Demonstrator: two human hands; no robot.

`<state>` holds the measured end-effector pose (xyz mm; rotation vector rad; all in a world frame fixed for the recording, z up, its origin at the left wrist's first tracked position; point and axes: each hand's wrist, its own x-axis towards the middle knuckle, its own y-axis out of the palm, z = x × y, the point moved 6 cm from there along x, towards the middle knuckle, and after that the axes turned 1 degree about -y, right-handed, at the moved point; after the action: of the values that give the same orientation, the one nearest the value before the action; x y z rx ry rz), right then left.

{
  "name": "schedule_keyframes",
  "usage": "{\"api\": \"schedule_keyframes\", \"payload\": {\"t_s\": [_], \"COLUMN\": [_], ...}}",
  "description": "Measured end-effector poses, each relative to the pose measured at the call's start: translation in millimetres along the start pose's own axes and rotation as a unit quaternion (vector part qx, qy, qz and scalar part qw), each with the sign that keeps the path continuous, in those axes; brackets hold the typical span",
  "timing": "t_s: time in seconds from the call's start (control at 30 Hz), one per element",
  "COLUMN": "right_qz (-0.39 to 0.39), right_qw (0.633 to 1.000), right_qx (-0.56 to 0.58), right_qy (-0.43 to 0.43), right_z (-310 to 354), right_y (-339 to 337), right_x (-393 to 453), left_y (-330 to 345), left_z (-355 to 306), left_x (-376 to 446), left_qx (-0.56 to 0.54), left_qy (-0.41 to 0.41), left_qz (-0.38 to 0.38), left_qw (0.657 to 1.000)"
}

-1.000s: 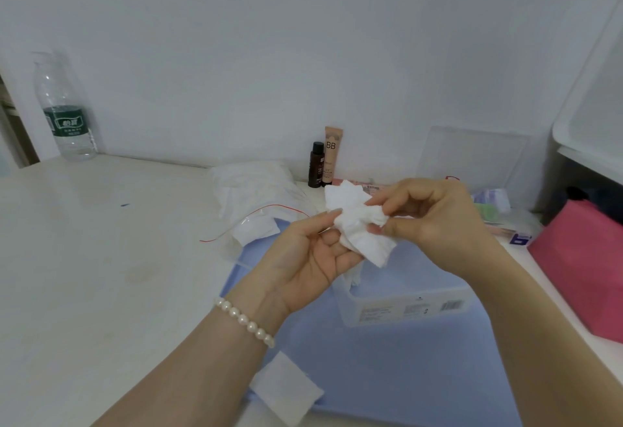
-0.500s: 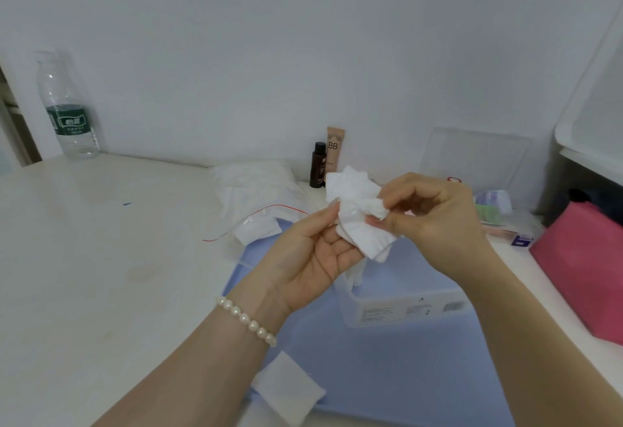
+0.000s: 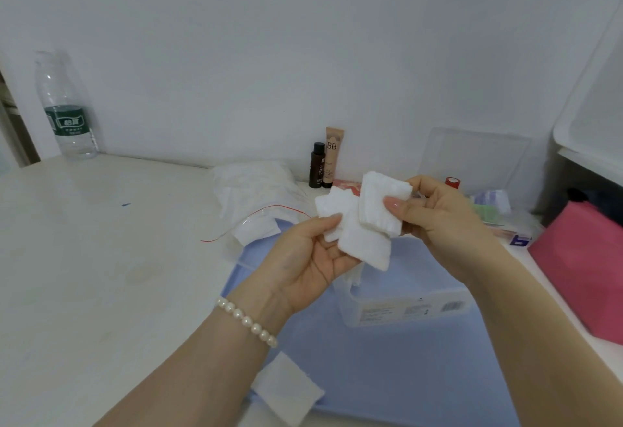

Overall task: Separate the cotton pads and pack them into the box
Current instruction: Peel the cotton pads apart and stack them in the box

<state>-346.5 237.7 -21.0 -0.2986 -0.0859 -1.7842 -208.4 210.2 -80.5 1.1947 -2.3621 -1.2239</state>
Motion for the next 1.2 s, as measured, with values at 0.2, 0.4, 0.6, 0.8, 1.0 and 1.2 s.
{"api": "schedule_keyframes", "payload": {"t_s": [0.2,0.4,0.6,0.8,1.0,1.2], "right_qz": [-0.014,-0.024,0.067,0.155,0.131,0.123], "right_qw": [0.996,0.999,0.993,0.977,0.965,0.952], "right_qx": [-0.087,-0.048,0.092,-0.138,-0.225,-0.278], "right_qy": [-0.003,0.004,0.007,0.043,0.034,0.03], "right_z": [4.0,2.6,18.8,16.8,19.0,19.6], "right_y": [1.5,-1.6,-11.7,5.2,6.8,10.4], "right_x": [-3.8,-2.6,-10.6,-18.7,-18.0,-18.8], "left_y": [2.0,1.0,0.8,3.5,4.0,7.6], "left_z": [4.4,2.7,-2.9,1.2,2.7,5.1], "left_x": [0.9,1.9,1.5,0.5,-0.5,-3.1], "left_qx": [0.019,0.058,0.089,0.149,0.197,0.207], "left_qy": [-0.015,0.014,0.03,0.026,0.028,0.019], "left_qz": [0.004,0.013,0.018,0.033,0.035,0.058], "left_qw": [1.0,0.998,0.995,0.988,0.979,0.976]}}
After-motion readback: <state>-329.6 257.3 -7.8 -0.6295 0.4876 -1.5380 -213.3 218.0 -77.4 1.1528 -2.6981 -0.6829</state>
